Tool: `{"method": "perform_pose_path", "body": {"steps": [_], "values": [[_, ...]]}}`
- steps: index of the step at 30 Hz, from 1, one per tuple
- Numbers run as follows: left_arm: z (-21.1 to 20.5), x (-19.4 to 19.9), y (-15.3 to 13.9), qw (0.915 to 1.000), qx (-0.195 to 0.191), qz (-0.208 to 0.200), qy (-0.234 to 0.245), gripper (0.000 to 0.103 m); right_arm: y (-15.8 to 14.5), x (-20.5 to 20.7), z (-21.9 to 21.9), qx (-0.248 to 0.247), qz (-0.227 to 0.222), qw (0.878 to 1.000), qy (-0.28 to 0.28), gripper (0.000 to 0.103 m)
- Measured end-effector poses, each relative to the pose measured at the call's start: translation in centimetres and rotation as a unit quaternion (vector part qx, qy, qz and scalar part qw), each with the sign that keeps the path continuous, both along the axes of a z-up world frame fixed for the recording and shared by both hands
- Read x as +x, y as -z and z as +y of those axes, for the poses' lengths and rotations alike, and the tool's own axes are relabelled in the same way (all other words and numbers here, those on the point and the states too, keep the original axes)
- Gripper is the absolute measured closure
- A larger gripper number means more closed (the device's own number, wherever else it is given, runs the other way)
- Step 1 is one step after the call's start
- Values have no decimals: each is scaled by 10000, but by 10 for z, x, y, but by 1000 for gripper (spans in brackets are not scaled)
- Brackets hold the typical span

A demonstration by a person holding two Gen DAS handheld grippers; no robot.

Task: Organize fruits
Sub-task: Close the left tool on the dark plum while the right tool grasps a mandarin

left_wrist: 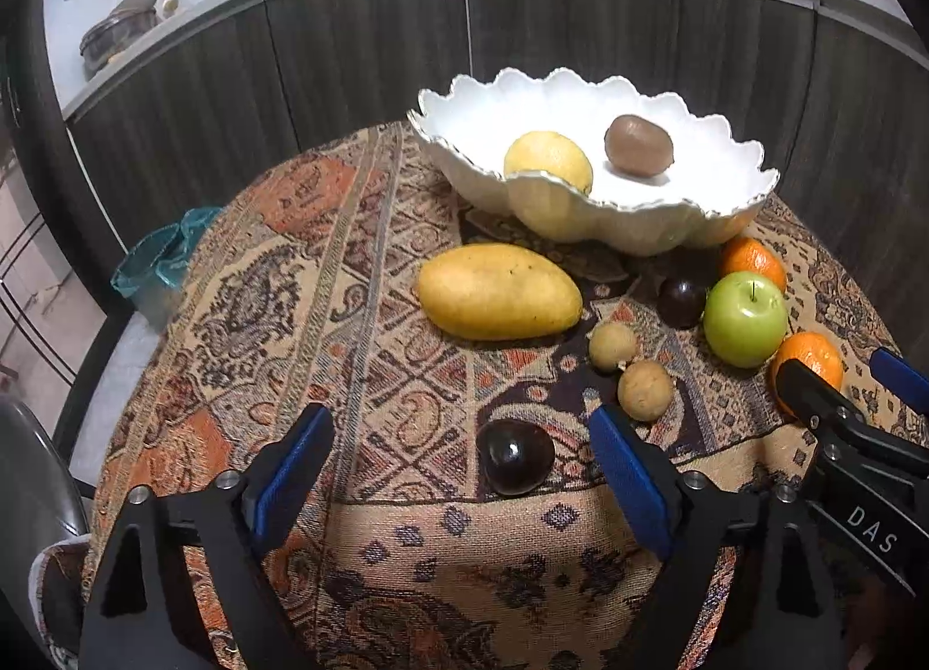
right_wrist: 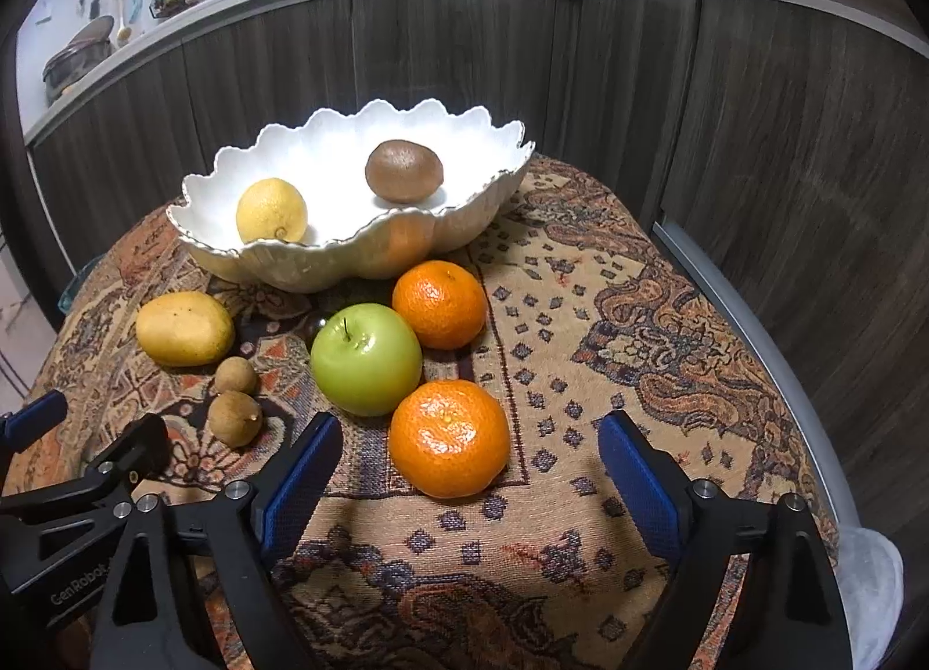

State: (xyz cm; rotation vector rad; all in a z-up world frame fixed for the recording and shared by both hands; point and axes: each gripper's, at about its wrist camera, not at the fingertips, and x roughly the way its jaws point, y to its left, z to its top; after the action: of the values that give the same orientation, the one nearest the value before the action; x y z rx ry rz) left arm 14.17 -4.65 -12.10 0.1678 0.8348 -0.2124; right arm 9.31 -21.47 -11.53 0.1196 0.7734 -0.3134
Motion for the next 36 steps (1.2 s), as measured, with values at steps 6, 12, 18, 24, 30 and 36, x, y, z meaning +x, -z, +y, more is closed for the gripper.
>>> {"method": "perform_pose_path", "body": {"steps": [6,12,18,24,30,36], "values": [[1,2,8,9998,-77,153,27,23,6,5,-1,40,119,9999,-27,15],[0,5,13,9994,-117,304,99,40,14,13,-6,182,277,9994,-90,30],[-5,5,15,9990,-120,376,229,53,20,17,-9,292,397,9987,-136,46],[-8,4,15,9981,-218,401,414,71,22,18,-7,289,444,9984,-210,56],[-8,2,15,9977,-280,386,475,75,19,15,-8,339,342,9986,-216,58],[-5,-2,13,9975,-314,384,503,75,13,11,-6,275,195,9991,-270,58]]}}
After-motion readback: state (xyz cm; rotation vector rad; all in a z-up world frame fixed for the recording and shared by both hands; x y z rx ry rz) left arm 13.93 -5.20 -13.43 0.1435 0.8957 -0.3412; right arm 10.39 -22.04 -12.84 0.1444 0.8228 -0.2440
